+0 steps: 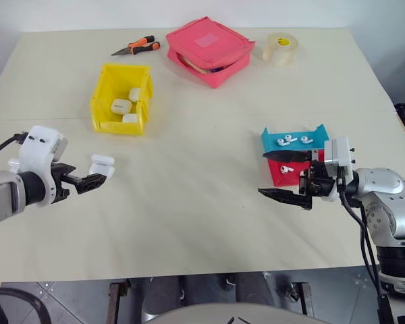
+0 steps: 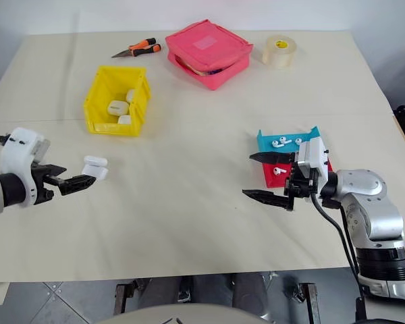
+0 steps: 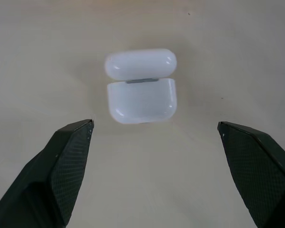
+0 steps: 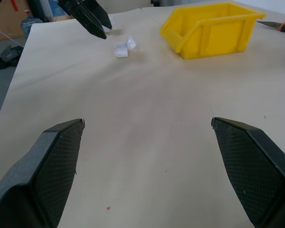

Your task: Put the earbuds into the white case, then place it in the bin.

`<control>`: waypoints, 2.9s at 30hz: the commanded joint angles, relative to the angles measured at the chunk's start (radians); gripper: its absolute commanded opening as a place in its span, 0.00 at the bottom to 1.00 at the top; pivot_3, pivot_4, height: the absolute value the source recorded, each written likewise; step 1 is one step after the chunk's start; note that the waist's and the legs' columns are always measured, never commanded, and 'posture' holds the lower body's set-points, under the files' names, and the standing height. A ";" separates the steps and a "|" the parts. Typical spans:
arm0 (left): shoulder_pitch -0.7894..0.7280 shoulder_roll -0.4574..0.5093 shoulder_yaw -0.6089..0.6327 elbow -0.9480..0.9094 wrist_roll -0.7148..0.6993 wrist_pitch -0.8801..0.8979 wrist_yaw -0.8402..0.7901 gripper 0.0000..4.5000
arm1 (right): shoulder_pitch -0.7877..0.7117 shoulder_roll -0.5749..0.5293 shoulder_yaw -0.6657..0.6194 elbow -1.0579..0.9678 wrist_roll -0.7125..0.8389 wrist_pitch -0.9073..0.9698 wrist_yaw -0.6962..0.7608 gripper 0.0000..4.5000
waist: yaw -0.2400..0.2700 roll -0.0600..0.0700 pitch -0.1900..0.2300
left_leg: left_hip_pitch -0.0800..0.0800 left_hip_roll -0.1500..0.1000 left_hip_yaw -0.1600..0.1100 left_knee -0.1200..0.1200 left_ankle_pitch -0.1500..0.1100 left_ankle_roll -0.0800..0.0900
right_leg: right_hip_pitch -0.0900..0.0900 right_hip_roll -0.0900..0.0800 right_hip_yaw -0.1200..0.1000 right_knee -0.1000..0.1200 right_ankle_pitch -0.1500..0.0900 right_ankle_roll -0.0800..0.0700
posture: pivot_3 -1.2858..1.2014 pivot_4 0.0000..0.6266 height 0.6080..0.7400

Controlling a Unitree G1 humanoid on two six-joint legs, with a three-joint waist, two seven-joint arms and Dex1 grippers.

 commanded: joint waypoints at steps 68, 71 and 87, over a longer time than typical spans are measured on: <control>-0.106 0.237 -0.297 0.136 -0.022 -0.172 -0.133 0.17 | 0.061 -0.042 -0.041 -0.068 0.002 -0.003 -0.098 1.00 | 0.014 -0.004 0.003 | 0.006 0.003 0.024 -0.002 -0.001 -0.004 | -0.008 0.007 0.018 0.005 0.000 0.001 | 0.52 0.24 1.00; -0.094 0.232 -0.235 0.141 -0.010 -0.130 -0.145 0.31 | 0.053 -0.036 -0.032 -0.068 0.003 0.003 -0.105 1.00 | 0.014 -0.004 0.003 | 0.006 0.003 0.025 -0.002 -0.001 -0.004 | -0.008 0.007 0.019 0.004 0.000 0.001 | 0.52 0.24 1.00; 0.004 0.314 -0.135 0.175 0.120 -0.090 -0.232 1.00 | 0.016 -0.026 -0.003 -0.033 -0.007 -0.007 -0.094 1.00 | 0.001 -0.005 0.003 | 0.004 0.003 0.029 -0.002 -0.001 -0.004 | -0.014 0.007 0.022 0.006 0.000 0.001 | 0.52 0.24 1.00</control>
